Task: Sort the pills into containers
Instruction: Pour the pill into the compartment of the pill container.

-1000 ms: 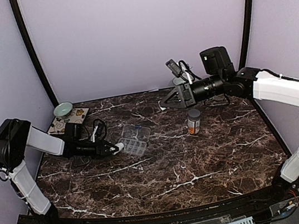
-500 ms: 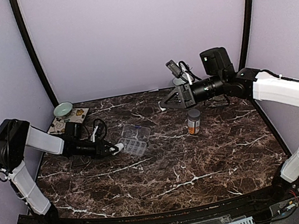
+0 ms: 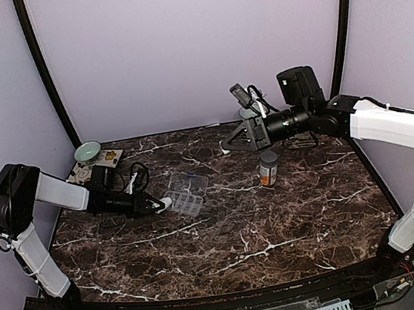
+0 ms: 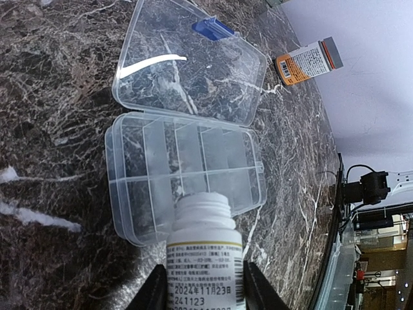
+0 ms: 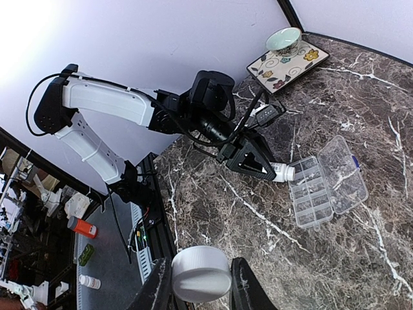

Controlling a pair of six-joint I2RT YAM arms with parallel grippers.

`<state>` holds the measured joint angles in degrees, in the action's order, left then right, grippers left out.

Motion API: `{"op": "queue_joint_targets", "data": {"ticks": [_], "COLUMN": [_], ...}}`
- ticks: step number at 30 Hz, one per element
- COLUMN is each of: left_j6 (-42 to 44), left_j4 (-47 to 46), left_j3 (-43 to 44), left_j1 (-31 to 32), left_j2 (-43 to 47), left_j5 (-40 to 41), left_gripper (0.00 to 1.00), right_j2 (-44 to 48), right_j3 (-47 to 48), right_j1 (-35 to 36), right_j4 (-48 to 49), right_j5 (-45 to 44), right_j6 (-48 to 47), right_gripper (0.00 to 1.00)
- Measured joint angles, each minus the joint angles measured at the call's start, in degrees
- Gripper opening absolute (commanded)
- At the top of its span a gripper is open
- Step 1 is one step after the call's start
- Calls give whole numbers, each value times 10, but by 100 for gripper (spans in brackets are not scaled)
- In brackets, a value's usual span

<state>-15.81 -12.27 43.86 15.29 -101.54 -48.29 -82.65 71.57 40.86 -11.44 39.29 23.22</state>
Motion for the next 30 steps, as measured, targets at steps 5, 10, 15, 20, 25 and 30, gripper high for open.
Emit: {"op": "queue_joint_targets", "data": {"ticks": [5,10,15,20,25,30], "left_j6": [4,7,10,17,21,24], "left_j4": [10,18,24,38,54,63], "left_j3": [1,3,6,14,22,30], "left_j1": [0,0,1,4,5,7], "left_j2": [4,4,4,4,4,4], "left_j5": [4,8,9,14,17,22], "left_gripper": [0,0,0,0,0,0], "right_j2": [0,0,1,2,3,3], "right_j3": [-6,-8,-8,-13,-14,-14], "right_j1": [0,0,0,0,0,0], "right_j4": [4,9,12,12,12,12], "right_j5": [0,2,2,2,3,4], "right_j6": [0,3,7,9,9,9], "right_gripper": [4,4,4,4,4,4]}}
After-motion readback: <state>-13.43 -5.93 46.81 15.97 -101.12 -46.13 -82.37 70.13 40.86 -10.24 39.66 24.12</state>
